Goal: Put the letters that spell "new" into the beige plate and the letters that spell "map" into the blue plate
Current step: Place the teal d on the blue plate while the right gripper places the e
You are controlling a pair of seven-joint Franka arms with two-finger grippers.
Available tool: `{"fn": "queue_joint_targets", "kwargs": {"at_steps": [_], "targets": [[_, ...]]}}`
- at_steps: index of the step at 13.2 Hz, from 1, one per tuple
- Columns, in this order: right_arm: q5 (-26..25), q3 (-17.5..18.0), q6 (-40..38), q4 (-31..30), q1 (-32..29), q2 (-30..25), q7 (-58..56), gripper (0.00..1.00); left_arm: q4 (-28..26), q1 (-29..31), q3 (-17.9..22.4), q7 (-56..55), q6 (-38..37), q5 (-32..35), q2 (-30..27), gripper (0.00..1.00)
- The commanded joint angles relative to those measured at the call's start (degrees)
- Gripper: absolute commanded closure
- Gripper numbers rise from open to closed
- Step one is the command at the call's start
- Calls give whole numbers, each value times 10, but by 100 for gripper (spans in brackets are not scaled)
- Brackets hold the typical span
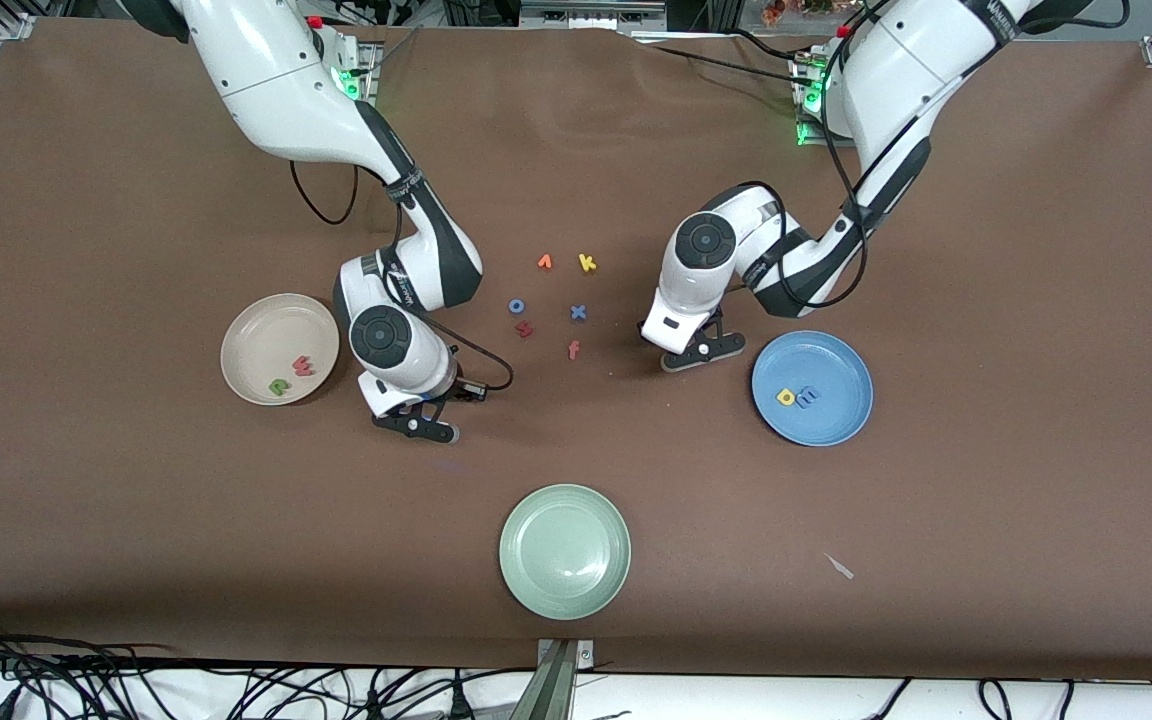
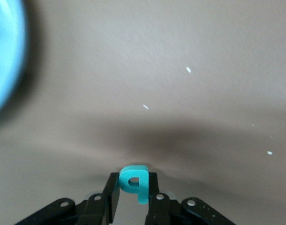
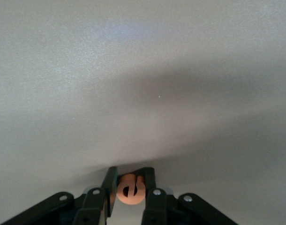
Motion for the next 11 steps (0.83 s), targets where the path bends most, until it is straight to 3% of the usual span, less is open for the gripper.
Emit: {"fn": "queue_joint_targets", "kwargs": {"at_steps": [1,4,7,10,11], "targets": [[6,-4,-25,13,1,-6,-9,100,14,31,-3,92,-74,14,-43,100],[-3,-7,-90,27,-15,-28,-47,100,13,93,-6,243,-96,10,-62,100],[1,-55,-168,19,-23,-62,-148,100,11,140,-4,353,-99,9,-61,99],[1,-103,-168,-47,-23,-110,-250,100,6,188,-5,457,-96,5,-46,95],[1,-114,-161,-70,-23,-123,-271,100,6,192,-5,460,-96,6,-43,87]]}}
